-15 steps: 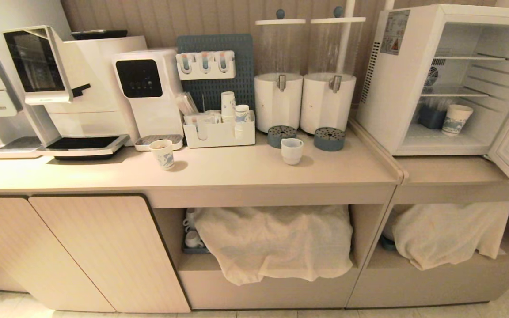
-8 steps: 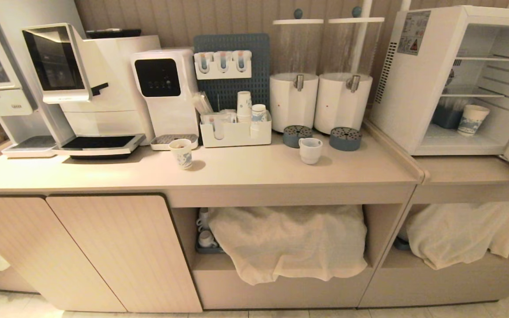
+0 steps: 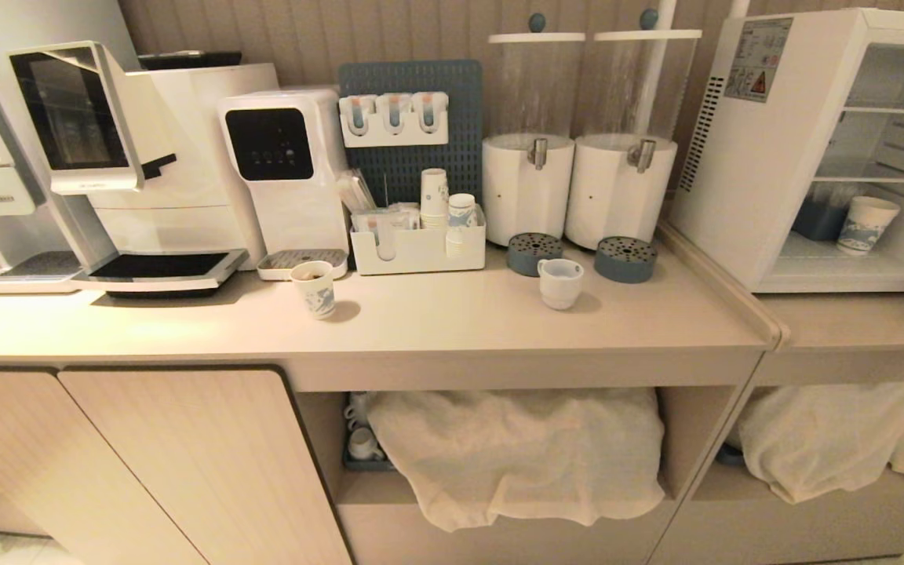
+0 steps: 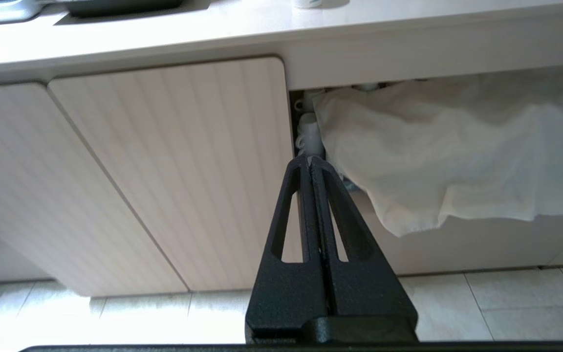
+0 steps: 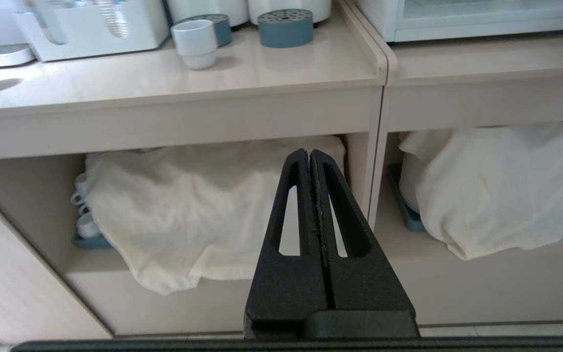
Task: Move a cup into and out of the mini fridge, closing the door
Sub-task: Put the ceramic cup in the freezer
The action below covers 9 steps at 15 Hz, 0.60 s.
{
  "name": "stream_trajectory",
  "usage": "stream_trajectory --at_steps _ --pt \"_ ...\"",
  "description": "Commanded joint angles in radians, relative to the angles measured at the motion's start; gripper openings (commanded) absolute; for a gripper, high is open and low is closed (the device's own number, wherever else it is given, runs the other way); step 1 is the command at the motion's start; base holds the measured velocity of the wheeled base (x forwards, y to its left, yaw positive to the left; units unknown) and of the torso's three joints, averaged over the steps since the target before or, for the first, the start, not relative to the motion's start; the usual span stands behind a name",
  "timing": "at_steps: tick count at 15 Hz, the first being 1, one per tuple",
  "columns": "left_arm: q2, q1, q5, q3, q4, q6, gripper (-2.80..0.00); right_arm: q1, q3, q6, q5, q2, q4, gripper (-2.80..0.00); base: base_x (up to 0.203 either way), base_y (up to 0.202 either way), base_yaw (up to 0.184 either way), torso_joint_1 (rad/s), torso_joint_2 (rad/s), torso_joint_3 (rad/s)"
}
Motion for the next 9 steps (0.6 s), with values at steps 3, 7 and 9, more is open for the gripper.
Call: stream_trajectory --at_steps 3,7,9 --pt "0.001 0.001 0.000 0.000 0.000 0.000 -2.80 0.000 0.015 0.000 0.000 0.001 -0.002 -2.80 0.192 0.000 0.001 0.001 0.00 0.001" --pt "0.001 0.001 -0.001 0.000 0.000 0.000 -2.80 0.000 0.015 0.000 0.000 0.000 -0.002 -2.80 0.191 0.000 0.001 0.001 0.00 0.003" --pt "0.001 0.001 -0.003 0.000 0.000 -0.006 -2.80 0.000 0.015 0.000 0.000 0.000 -0.002 -2.80 0.193 0.000 0.001 -0.001 0.00 0.003"
